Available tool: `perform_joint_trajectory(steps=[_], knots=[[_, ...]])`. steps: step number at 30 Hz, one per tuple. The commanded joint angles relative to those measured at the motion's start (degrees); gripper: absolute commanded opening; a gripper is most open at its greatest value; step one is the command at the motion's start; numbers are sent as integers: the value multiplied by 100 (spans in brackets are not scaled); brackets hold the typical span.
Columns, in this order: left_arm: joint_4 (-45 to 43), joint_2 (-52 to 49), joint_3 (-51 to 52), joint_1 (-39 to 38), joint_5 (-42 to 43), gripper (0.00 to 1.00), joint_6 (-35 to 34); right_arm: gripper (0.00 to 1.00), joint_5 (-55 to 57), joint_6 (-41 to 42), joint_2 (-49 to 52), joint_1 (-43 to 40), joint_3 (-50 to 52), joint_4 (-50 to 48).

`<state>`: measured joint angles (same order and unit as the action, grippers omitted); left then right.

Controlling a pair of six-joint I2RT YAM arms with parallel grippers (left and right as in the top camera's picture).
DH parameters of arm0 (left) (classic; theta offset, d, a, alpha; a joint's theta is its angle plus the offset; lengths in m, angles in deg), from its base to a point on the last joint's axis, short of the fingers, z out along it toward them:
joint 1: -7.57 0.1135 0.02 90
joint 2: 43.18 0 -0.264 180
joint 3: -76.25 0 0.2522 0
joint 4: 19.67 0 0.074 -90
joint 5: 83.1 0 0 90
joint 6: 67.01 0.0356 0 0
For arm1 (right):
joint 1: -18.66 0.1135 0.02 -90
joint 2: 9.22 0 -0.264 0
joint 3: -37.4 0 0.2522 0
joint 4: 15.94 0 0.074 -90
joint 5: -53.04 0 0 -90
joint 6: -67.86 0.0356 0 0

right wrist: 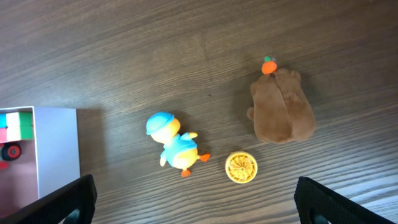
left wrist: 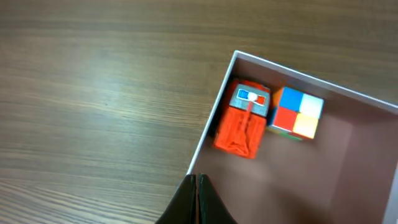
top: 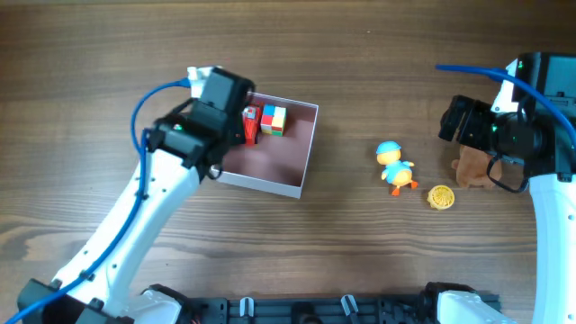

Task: Pack container

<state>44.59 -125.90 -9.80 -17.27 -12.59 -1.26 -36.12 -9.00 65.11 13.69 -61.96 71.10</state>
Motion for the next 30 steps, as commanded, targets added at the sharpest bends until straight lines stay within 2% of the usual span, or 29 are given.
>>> perform_joint_trajectory(steps=[1, 13, 17, 23, 30], knots=[[13, -365, 0, 48, 929, 4, 138, 100, -116, -105, 37, -13, 22, -15], [-160, -2041, 0, -743, 2868, 4, 203, 100, -90, -114, 37, -13, 22, 17], [-278, -2135, 0, -938, 3469, 4, 201, 100, -90, -114, 37, -13, 22, 13], [-782, -2133, 0, -1172, 4850, 4, 201, 100, -90, -120, 37, -13, 22, 13], [-1034, -2133, 0, -1255, 5163, 4, 195, 100, -90, -116, 37, -13, 22, 15]])
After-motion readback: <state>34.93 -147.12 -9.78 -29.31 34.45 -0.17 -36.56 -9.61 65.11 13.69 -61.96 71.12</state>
